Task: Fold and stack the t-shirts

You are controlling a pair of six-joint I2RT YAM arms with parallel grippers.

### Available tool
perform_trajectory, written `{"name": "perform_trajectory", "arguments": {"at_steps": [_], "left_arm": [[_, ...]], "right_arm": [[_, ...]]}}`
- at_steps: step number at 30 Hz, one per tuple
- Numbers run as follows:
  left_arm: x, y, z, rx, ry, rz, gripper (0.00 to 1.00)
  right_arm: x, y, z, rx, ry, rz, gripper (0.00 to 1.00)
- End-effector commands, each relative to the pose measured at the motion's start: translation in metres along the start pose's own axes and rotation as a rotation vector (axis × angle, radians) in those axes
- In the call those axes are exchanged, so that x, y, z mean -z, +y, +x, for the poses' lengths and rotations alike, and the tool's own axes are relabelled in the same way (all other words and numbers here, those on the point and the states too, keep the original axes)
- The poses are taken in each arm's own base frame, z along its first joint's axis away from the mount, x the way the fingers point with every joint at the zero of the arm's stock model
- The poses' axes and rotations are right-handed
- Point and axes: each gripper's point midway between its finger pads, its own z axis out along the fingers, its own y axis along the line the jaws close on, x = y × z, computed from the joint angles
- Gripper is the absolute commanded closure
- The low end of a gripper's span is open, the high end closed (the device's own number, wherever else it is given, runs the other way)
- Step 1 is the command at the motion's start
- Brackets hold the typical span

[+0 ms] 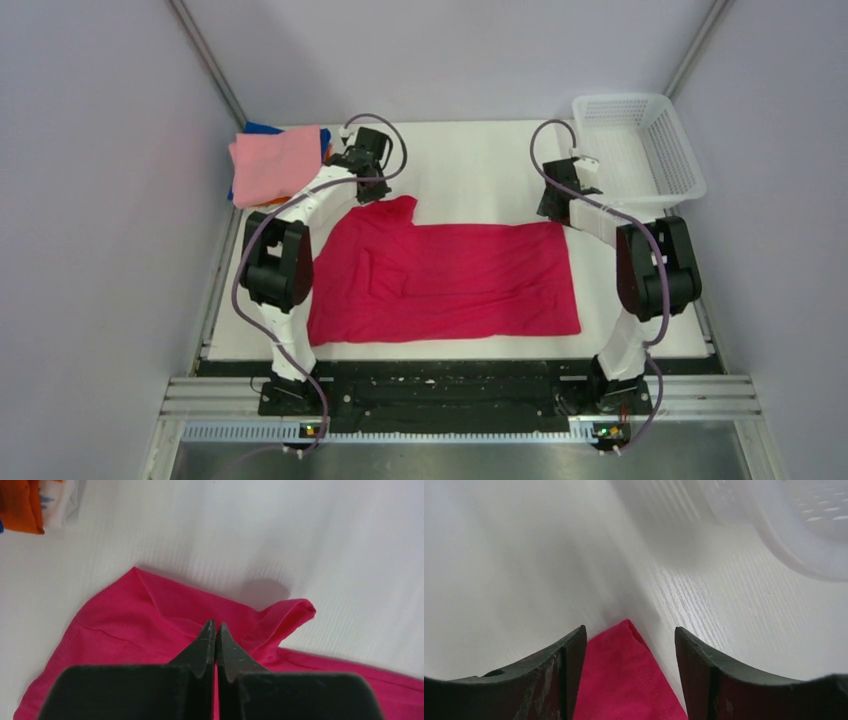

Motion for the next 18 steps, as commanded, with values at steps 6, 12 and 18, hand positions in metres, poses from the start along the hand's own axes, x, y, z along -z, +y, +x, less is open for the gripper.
{"name": "perform_trajectory", "arguments": {"at_steps": [6,12,18], "left_arm": [[0.039,0.002,0.007,0.019,-0.045,0.042,1.00],[0.047,0.005,0.012,0.014,-0.048,0.044,1.00],[0.051,0.009,0.013,0.004,-0.055,0.039,1.00]], "right_arm": [[-0.019,0.005,-0.001,0.031,0.011,0.023,0.44],[-0.018,0.003,0.008,0.035,0.028,0.018,0.52],[-0.019,0.004,0.009,0.033,0.032,0.007,0.57]]}}
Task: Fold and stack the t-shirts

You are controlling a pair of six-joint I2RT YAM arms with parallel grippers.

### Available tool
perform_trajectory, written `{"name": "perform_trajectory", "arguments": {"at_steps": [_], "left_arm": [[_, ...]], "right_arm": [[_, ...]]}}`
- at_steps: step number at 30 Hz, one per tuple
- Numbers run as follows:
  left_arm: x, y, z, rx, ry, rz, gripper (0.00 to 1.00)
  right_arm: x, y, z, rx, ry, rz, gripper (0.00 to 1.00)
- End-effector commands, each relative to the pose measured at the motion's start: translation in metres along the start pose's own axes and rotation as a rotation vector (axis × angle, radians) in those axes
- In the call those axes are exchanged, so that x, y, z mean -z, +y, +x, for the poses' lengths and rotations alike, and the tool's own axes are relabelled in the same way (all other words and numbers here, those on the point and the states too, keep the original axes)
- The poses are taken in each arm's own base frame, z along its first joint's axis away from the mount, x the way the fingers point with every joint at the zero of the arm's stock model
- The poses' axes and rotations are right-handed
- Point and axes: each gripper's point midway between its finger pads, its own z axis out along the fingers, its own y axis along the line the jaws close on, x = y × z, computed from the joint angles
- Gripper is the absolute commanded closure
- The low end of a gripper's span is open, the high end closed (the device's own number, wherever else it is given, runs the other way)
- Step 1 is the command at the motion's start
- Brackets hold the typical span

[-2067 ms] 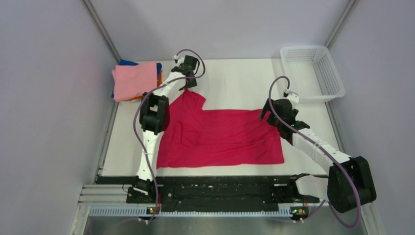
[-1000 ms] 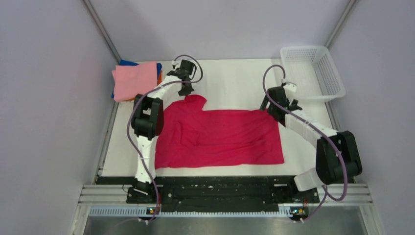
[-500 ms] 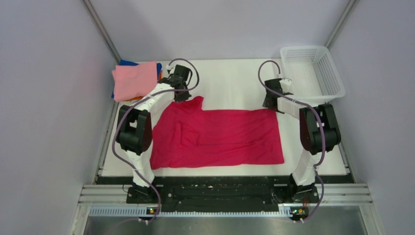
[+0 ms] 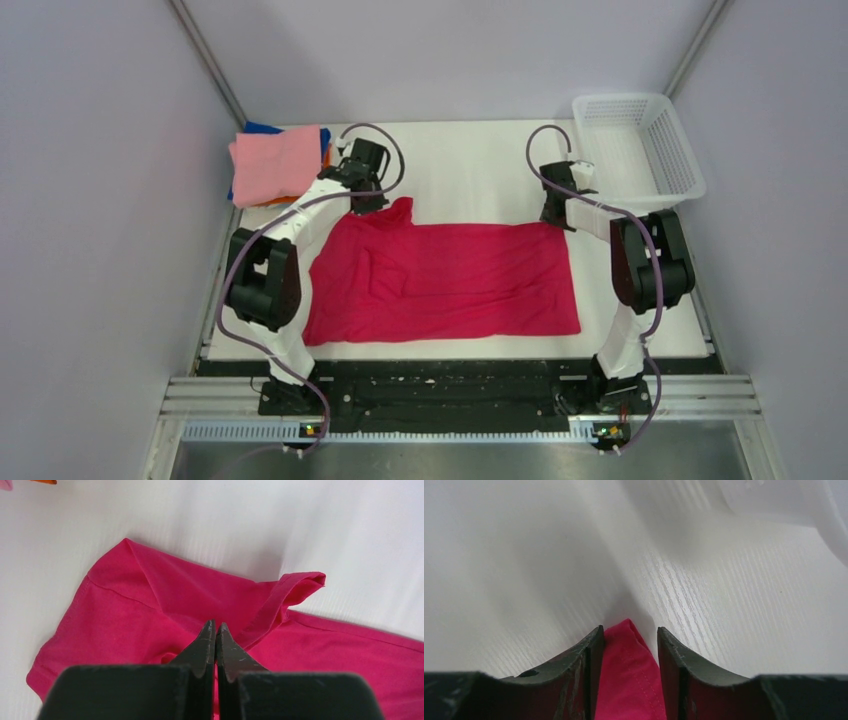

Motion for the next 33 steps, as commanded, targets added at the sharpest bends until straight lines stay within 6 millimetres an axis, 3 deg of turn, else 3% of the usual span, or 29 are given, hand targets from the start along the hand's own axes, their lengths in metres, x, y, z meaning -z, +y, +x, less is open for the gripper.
{"name": "perform_trajectory", "arguments": {"at_steps": [1,11,18,23,26,33], "left_arm": [[0.017,-0.004,-0.016,0.011,-0.067,0.026,1.00],[0.021,0.002,-0.017,0.003,-0.080,0.002,1.00],[0.022,0.003,-0.017,0.005,-0.078,-0.001,1.00],[0.025,0.005,-0.017,0.002,-0.080,-0.004,1.00],[0.030,0.004,-0.017,-0.002,-0.080,0.010,1.00],[0.044,0.014,-0.002,-0.003,-0.062,0.014,1.00]], "right_arm": [[0.001,0.005,-0.010,-0.018,-0.022,-0.027,0.58],[-0.001,0.012,-0.004,-0.037,-0.004,-0.064,0.79],[-0.004,0.011,0.003,-0.044,0.019,-0.073,0.82],[-0.003,0.008,0.010,-0.067,0.028,-0.072,0.93],[0.002,0.009,0.004,-0.078,0.004,-0.090,1.00],[0.030,0.007,-0.016,-0.065,-0.074,-0.146,1.00]]}}
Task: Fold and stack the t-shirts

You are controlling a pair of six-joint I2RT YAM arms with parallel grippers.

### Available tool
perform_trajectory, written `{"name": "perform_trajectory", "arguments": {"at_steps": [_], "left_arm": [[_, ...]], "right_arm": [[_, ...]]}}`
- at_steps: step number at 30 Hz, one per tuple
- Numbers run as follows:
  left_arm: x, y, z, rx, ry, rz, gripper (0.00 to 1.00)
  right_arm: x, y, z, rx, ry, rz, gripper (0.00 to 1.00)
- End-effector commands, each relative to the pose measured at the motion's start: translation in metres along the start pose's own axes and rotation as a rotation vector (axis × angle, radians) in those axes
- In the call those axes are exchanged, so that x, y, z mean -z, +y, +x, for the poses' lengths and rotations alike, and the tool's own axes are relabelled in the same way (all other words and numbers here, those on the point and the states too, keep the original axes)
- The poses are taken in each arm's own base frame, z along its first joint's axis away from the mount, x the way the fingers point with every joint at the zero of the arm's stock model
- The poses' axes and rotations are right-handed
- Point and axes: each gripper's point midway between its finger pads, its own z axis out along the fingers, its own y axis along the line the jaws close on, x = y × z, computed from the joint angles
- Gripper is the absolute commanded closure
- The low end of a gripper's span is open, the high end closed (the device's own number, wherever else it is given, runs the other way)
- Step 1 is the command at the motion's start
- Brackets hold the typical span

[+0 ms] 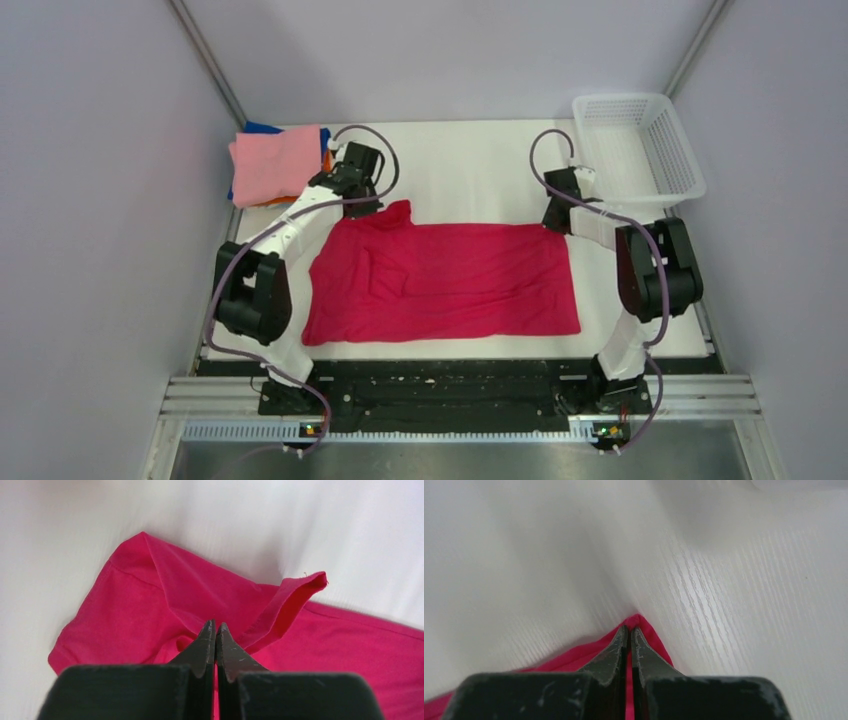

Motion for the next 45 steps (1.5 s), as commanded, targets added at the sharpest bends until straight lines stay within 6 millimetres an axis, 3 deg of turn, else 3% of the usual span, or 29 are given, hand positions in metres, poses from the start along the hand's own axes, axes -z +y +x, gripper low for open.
{"name": "perform_trajectory", "arguments": {"at_steps": [1,17,23,30,36,45], "left_arm": [[0.027,0.007,-0.001,-0.001,-0.034,0.019,1.00],[0.073,0.042,0.053,-0.020,-0.027,-0.012,1.00],[0.093,0.058,0.078,-0.006,-0.032,-0.030,1.00],[0.116,0.082,0.088,0.035,-0.052,-0.069,1.00],[0.137,0.081,0.101,0.084,-0.037,-0.001,1.00],[0.145,0.099,0.160,0.113,0.099,-0.027,1.00]], "right_arm": [[0.031,0.003,-0.026,-0.014,-0.097,-0.062,1.00],[0.095,-0.021,-0.001,-0.006,-0.145,-0.093,1.00],[0.106,-0.030,0.010,-0.030,-0.129,-0.098,1.00],[0.120,-0.032,0.012,-0.044,-0.133,-0.135,1.00],[0.121,-0.023,0.012,-0.042,-0.121,-0.177,1.00],[0.125,-0.021,0.005,-0.041,-0.143,-0.183,1.00]]}}
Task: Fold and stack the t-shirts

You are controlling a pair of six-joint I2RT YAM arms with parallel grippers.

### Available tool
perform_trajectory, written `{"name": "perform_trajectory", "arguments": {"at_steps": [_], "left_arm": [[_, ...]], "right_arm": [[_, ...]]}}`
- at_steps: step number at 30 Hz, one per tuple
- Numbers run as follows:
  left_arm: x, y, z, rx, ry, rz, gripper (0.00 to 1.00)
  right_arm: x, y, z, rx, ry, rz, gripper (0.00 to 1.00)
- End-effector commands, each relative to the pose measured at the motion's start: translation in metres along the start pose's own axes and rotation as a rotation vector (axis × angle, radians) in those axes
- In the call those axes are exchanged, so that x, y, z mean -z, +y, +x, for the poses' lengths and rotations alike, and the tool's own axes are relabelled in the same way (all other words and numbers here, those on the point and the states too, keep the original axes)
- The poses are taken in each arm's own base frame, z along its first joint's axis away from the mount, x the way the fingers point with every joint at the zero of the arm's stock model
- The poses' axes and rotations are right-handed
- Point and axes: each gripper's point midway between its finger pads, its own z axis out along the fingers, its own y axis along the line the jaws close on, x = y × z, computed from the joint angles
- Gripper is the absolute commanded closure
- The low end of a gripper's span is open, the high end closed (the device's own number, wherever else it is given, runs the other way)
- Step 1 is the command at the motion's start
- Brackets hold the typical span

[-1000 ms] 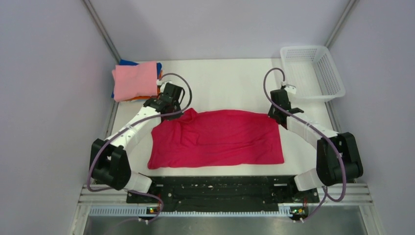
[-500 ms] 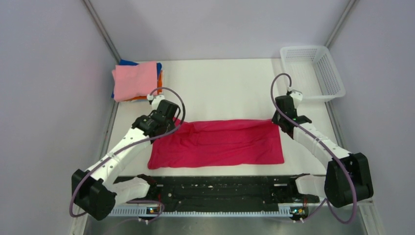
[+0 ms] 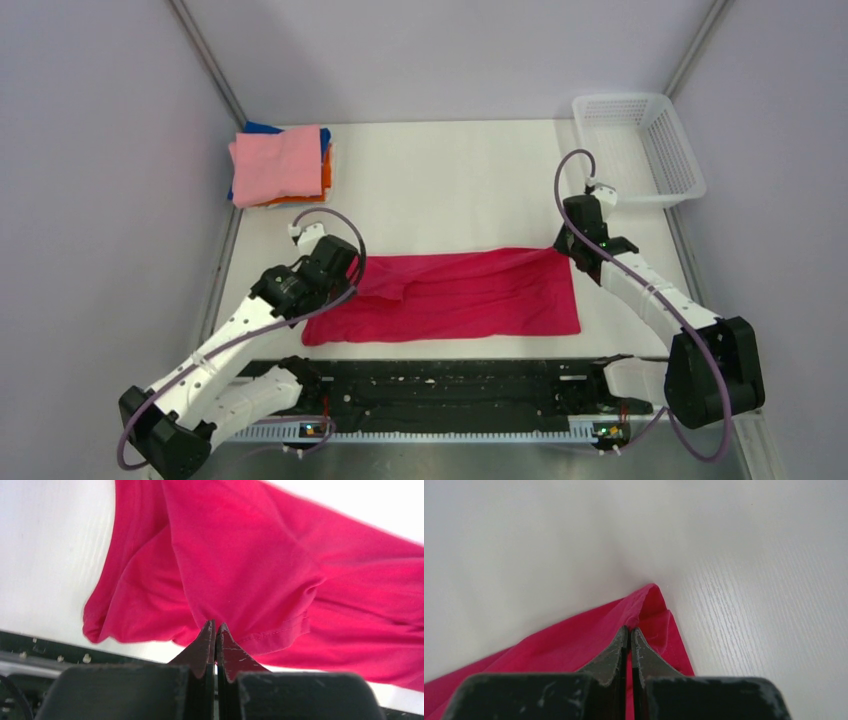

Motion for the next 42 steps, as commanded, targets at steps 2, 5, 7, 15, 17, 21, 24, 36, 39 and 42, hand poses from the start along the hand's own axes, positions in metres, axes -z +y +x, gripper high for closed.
{"name": "perform_trajectory", "arguments": {"at_steps": [2,5,7,15,17,21,24,36,39,42], "left_arm": [[0.000,0.026,0.041,0.028,0.123,-0.090,1.00],[0.003,0.032,0.052,0.033,0.155,-0.104,1.00],[0.003,0.032,0.058,0.039,0.174,-0.095,1.00],[0.001,0.048,0.063,0.032,0.177,-0.171,1.00],[0.000,0.043,0.065,0.027,0.191,-0.150,1.00],[-0.004,0.044,0.081,0.026,0.248,-0.145,0.88],[-0.005,0.053,0.094,0.041,0.287,-0.176,0.75],[-0.003,0.010,0.045,0.069,0.135,-0.037,0.03],[-0.018,-0.017,0.033,0.093,0.080,0.046,0.01],[-0.037,-0.038,0.024,0.091,0.065,0.101,0.01]], "right_arm": [[0.008,0.007,-0.014,-0.014,-0.047,-0.029,1.00],[0.011,0.004,-0.013,-0.021,-0.056,-0.027,1.00],[0.012,0.002,-0.010,-0.018,-0.046,-0.023,1.00],[0.020,-0.009,0.004,-0.022,-0.022,-0.008,1.00],[0.020,-0.011,0.014,-0.012,0.004,-0.014,0.98],[0.017,-0.022,0.037,-0.029,0.052,0.017,0.96],[0.020,-0.039,0.050,-0.050,0.070,0.088,0.83],[0.059,-0.028,0.009,-0.142,-0.054,-0.016,0.01],[0.070,0.016,-0.004,-0.102,-0.088,-0.274,0.01],[0.080,0.072,0.003,-0.067,-0.065,-0.597,0.01]]}}
